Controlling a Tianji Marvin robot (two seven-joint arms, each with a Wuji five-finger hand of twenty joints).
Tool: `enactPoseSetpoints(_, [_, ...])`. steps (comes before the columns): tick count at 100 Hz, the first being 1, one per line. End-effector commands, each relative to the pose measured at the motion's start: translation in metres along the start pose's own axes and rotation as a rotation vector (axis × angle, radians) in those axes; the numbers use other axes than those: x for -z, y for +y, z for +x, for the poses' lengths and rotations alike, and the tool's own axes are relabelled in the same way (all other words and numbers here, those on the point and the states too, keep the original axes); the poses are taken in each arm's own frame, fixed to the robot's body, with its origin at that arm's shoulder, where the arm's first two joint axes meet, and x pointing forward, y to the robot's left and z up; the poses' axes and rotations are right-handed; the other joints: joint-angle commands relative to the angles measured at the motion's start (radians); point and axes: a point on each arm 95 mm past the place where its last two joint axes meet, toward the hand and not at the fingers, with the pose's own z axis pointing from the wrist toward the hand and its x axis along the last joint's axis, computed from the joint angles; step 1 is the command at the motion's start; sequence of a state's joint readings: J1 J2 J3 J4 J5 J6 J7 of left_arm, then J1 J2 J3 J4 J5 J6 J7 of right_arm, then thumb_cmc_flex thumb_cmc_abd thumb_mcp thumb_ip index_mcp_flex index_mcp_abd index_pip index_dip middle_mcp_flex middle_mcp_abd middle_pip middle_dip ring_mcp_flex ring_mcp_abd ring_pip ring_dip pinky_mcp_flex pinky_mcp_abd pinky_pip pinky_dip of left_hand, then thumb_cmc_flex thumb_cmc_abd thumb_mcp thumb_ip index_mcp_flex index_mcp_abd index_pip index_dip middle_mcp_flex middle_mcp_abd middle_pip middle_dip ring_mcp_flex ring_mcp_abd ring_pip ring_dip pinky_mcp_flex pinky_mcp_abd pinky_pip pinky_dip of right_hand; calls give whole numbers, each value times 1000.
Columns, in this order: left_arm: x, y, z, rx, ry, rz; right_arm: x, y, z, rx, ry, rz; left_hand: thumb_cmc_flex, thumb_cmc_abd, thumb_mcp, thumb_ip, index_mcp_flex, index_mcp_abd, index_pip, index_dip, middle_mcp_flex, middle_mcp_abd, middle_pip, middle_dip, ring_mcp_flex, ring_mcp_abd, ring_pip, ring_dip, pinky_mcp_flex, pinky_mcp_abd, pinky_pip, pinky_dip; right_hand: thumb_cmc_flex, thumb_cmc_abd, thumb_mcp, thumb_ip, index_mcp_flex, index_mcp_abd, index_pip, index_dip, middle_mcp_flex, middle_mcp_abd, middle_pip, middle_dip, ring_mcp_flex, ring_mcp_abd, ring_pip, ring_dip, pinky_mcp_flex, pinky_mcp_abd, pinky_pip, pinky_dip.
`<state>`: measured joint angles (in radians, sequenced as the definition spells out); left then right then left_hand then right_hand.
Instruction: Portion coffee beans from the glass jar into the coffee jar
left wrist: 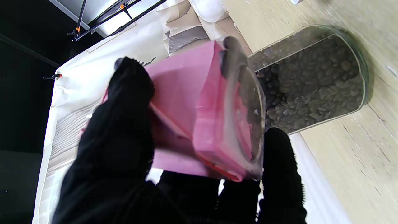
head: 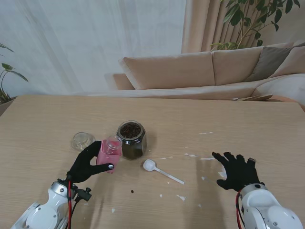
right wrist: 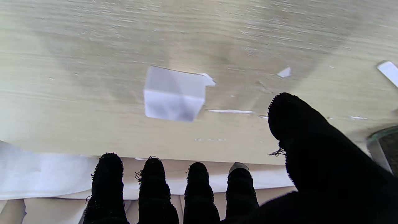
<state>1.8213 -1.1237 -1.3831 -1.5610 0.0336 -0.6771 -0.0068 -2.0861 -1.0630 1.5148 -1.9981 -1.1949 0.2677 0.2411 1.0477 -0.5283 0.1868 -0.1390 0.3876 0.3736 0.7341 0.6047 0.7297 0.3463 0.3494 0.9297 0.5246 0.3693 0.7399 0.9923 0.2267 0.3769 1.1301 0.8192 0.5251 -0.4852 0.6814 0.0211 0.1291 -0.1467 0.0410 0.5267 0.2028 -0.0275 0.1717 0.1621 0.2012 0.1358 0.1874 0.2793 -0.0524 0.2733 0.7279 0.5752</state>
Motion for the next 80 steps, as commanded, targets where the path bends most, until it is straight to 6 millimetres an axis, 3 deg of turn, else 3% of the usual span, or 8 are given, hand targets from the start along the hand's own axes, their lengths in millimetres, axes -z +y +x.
enactPoseSetpoints(1, [1, 5, 2, 4, 7, -21, -2, -11, -8, 7, -15, 41, 243, 195, 327, 30, 89, -188, 228, 62, 111, -136, 179, 94, 11, -19, 0, 16, -1, -9, -2, 10, -16, -21, -7, -43, 3, 26, -59, 2, -38, -7, -37, -18, -45, 5, -23, -19, -12, -12, -22, 13])
enactPoseSetpoints(33, [-1, 8, 1, -6, 7, -28, -25, -24, -30, -26, -43, 90, 243, 194, 328, 30, 90, -188, 226, 62, 113, -136, 179, 95, 13, -18, 2, 16, 1, -8, 0, 10, 41, -58, 128, -8, 13, 43, -68, -61, -28, -5, -54, -12, -28, -7, -4, -22, 18, -27, -3, 16])
enactPoseSetpoints(43, [-2, 8, 0, -8, 5, -29, -32, -28, -32, -15, -47, 90, 243, 194, 328, 30, 90, -188, 226, 62, 111, -136, 178, 96, 12, -18, 2, 16, -1, -9, -1, 10, 26, -66, 137, -30, 6, 51, -45, -5, -25, 6, 25, 19, 19, -10, 35, -2, 55, -26, 47, 37])
enactPoseSetpoints(49, [-2, 9, 0, -9, 5, -30, -35, -31, -33, -16, -53, 81, 243, 194, 328, 30, 90, -188, 226, 62, 113, -136, 179, 96, 13, -19, 2, 16, 1, -8, -1, 10, 27, -74, 135, -38, -4, 56, -22, 84, -23, 6, 80, 39, 40, -13, 58, 17, 70, -27, 74, 48])
enactPoseSetpoints(61, [-3, 9, 0, -9, 3, -33, -41, -36, -35, 1, -49, 69, 243, 194, 328, 30, 90, -188, 226, 63, 112, -136, 178, 96, 11, -18, 2, 16, -1, -8, -1, 10, 18, -88, 148, -47, -17, 63, 58, 190, -18, 2, 207, 99, 84, -14, 119, 61, 110, -31, 145, 79])
enactPoseSetpoints(80, [-4, 9, 0, -11, 5, -32, -47, -40, -34, 11, -41, 48, 243, 194, 329, 30, 91, -188, 225, 63, 112, -136, 178, 96, 12, -19, 2, 16, 0, -8, 0, 9, 16, -116, 189, -56, 15, 130, 255, 219, -16, -21, 470, 232, 156, -18, 233, 121, 175, -40, 262, 128])
